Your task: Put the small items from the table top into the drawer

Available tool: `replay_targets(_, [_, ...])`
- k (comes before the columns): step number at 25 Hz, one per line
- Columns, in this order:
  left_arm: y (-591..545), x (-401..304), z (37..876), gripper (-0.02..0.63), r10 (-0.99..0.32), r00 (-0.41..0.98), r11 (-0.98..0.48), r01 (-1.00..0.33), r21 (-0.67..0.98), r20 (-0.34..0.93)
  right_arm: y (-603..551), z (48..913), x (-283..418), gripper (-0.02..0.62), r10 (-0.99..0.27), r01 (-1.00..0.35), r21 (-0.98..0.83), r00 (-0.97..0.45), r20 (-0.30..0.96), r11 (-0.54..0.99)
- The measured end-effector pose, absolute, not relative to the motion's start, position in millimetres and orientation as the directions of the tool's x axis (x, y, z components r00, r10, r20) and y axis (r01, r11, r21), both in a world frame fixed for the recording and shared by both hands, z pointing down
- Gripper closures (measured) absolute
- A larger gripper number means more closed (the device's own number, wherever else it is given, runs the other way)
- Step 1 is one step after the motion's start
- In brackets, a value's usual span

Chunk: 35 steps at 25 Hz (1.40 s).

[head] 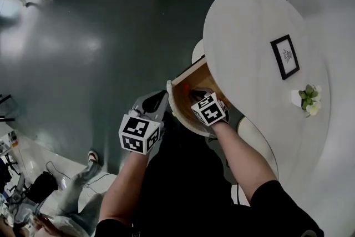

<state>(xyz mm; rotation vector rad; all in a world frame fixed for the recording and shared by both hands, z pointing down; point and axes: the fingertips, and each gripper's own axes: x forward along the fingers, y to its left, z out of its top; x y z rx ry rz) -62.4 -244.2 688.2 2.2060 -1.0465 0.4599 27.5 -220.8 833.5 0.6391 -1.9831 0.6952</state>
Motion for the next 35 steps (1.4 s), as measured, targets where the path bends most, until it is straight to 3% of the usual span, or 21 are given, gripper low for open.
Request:
replay_targets(15, [-244, -60, 692, 0.595, -0.555, 0.627, -0.470, -0.778, 0.416, 0.546, -215, 870, 25, 0.541, -0.074, -0.615, -0.185, -0.370, 0.926, 0.767])
replay_targets(35, [-214, -81, 615, 0.595, -0.582, 0.641, -0.493, -0.768, 0.409, 0.502, -175, 758, 43, 0.541, -0.215, -0.738, -0.169, -0.396, 0.893, 0.654])
